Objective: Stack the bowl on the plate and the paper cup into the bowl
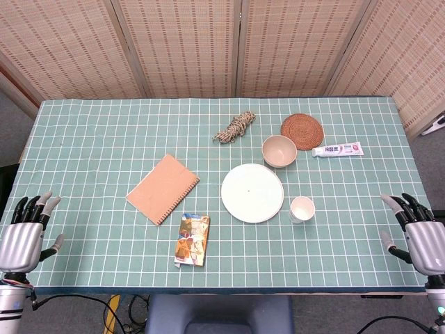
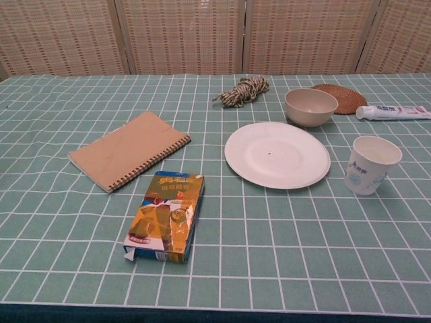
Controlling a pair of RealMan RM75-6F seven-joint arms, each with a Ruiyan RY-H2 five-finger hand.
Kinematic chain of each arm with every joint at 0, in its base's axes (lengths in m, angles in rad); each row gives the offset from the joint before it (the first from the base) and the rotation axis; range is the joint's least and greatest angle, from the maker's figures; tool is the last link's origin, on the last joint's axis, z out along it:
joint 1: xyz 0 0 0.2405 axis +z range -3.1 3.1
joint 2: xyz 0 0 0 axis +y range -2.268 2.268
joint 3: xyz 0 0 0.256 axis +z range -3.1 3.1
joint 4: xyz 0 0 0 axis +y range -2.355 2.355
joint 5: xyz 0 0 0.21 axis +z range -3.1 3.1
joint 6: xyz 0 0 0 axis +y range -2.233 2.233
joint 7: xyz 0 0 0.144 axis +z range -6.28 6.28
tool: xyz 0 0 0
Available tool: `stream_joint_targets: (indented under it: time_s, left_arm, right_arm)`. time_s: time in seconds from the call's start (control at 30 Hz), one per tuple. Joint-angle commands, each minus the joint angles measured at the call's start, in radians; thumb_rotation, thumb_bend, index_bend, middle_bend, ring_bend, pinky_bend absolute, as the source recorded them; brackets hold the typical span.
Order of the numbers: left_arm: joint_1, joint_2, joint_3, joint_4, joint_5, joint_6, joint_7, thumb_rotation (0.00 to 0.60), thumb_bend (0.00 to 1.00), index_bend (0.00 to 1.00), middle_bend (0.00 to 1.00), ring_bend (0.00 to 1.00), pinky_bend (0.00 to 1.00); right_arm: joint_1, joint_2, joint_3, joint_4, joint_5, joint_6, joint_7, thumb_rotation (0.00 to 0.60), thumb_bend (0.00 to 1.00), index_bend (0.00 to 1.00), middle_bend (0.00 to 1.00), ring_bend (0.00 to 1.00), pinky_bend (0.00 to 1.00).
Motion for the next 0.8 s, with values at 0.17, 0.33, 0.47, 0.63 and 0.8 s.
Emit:
stream_joint_targets:
  time_s: [0.17,0.33,0.47,0.63,0.8]
  left_arm:
    - [-0.001,0.001,0.002,0.001,0.002,-0.002,-0.001,0.600,0.29,0.13,0.02,0.09,0.03]
    - [0.001,0.002,0.002,0.001,0.004,0.001,-0.004,0.600,0.29,0.13,0.02,0.09,0.03]
    - [0.004,0.005,0.002,0.003,0.003,0.005,-0.008,0.600,0.29,0.13,0.02,0.09,0.03]
    - [0.013,0.008,0.004,0.007,0.000,0.014,-0.017,0.600,0.29,0.13,0.02,0.09,0.03]
    - [0.020,0.006,0.007,0.013,0.002,0.021,-0.025,0.600,0.29,0.13,0.02,0.09,0.03]
  right_arm:
    - [-0.001,0.000,-0.002,0.001,-0.002,0.000,-0.001,0.600,0.36,0.14,0.19,0.09,0.21]
    - [-0.001,0.003,0.002,-0.002,0.003,0.002,0.000,0.600,0.36,0.14,0.19,0.09,0.21]
    - [0.011,0.005,0.010,-0.005,0.008,-0.012,-0.006,0.600,0.36,0.14,0.19,0.09,0.21]
    - [0.059,0.016,0.036,-0.007,0.019,-0.066,-0.011,0.600,0.36,0.14,0.19,0.09,0.21]
    - [0.134,0.027,0.067,-0.009,0.041,-0.162,-0.001,0.600,0.36,0.14,0.19,0.09,0.21]
